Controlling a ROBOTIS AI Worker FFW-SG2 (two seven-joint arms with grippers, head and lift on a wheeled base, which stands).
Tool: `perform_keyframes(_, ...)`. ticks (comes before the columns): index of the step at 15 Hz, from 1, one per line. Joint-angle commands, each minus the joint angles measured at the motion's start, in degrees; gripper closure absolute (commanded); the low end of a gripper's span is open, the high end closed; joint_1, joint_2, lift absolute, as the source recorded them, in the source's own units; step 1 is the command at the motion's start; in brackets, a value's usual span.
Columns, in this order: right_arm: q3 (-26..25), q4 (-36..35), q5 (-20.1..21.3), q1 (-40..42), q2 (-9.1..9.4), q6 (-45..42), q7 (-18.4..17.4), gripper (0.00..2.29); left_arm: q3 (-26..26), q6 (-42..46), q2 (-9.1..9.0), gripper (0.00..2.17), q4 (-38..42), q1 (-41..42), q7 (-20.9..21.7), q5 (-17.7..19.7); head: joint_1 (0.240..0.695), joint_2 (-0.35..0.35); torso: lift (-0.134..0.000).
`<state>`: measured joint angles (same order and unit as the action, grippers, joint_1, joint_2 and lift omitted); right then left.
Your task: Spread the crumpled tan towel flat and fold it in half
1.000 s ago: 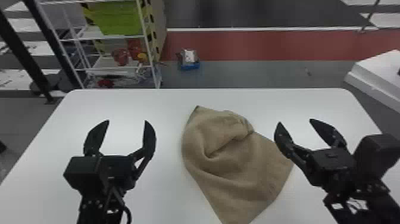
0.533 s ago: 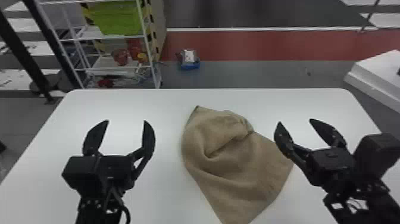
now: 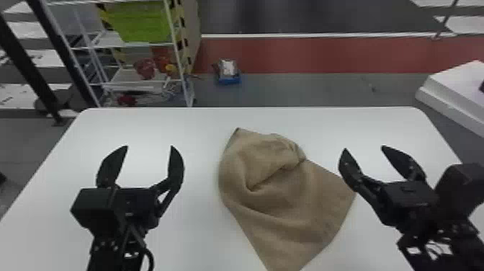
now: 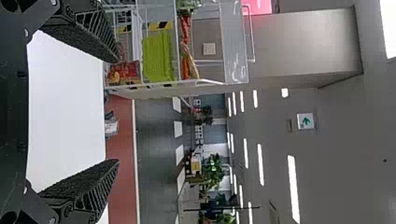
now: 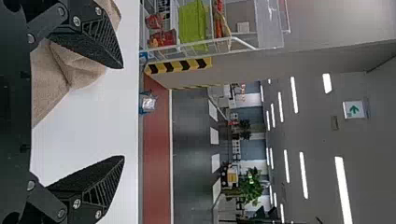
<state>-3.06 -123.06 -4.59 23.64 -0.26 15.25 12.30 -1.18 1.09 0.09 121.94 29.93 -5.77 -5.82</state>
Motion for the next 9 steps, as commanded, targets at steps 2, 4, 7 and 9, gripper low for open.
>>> perform_keyframes(2,-2.4,2.0,-0.2,-0.3,0.31,-0.3,0.0,0.22,0.5,0.0,-0.24,0.14,-1.4,-0.6,0.3,0.4,0.695,0.034,-0.124)
perform_keyframes(4,-4.3,4.8,-0.1,-1.6,0.18,0.4,0.0,0.29,0.6,0.0,-0.24,0.14,-1.8,-0.6,0.3,0.4,0.695,0.021,-0.124)
perform_keyframes(7,-6.1,8.2,-0.2,-5.1,-1.49,10.0,0.5,0.32,0.6,0.0,-0.24,0.14,-1.9,-0.7,0.4,0.4,0.695,-0.014,-0.124)
perform_keyframes(9,-6.3,10.7,0.2,-6.9,-2.2,11.8,0.6,0.32,0.5,0.0,-0.24,0.14,-1.9,-0.7,0.5,0.4,0.695,-0.027,-0.124)
